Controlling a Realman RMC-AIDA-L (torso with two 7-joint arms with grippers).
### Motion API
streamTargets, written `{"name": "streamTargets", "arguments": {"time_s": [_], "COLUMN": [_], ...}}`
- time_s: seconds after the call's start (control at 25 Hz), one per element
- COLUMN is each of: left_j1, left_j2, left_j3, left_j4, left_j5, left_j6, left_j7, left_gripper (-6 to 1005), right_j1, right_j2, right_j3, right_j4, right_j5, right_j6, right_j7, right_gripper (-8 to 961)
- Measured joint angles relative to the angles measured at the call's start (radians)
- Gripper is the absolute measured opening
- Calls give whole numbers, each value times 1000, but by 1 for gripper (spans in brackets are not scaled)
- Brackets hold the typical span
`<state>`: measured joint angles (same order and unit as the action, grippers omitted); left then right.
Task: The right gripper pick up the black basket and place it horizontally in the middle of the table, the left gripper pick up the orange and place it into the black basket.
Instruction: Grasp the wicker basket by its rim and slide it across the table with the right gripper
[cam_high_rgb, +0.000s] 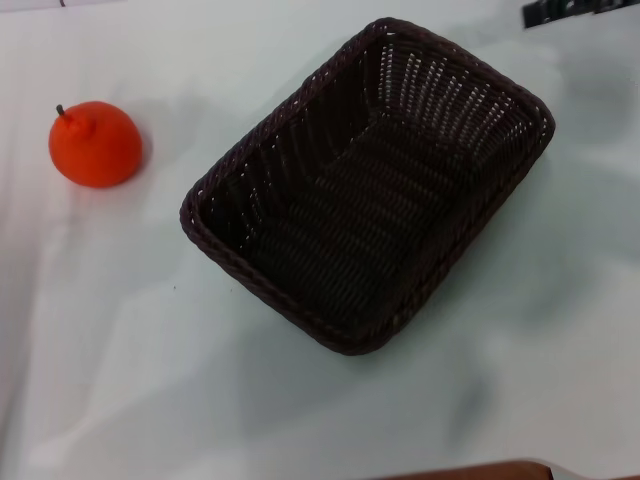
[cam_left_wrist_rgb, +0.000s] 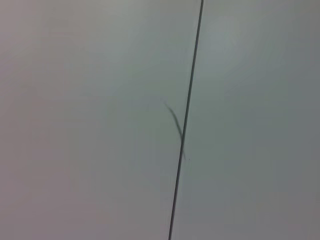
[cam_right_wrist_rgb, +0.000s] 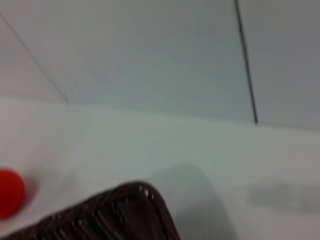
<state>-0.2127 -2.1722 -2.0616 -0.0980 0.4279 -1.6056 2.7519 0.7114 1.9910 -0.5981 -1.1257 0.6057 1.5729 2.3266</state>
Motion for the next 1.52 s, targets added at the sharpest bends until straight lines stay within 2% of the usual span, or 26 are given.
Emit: {"name": "streamTargets", "arguments": {"time_s": [0.16,0.48,0.84,1.12,1.28,1.4,1.52], "left_j1": [1,9,5,11,15,15,15], "left_j2": [-1,-3,-3,-3,-3,-3,0], "left_j3": [0,4,7,9,9,9,7], "left_j4": [1,3,3,3,4,4,2], "left_j5": [0,0,1,6,7,8,8], "left_j6": [0,-5,-1,-6,-7,-10,-19], "left_j7": [0,0,0,0,0,0,0], "left_gripper": [780,781,782,783,783,783,784], "right_j1": [44,67,76,65,65,67,66], "right_j2": [21,30,46,63,65,68,81], "right_j3": [-40,-126,-209,-215,-203,-204,-207], "right_j4": [56,204,249,243,240,238,216], "right_j5": [-75,-83,-86,-85,-81,-82,-85], "right_j6": [-39,-159,-210,-264,-263,-264,-261], "right_j7": [21,28,19,32,37,58,102], "right_gripper": [940,926,910,631,472,390,308]}}
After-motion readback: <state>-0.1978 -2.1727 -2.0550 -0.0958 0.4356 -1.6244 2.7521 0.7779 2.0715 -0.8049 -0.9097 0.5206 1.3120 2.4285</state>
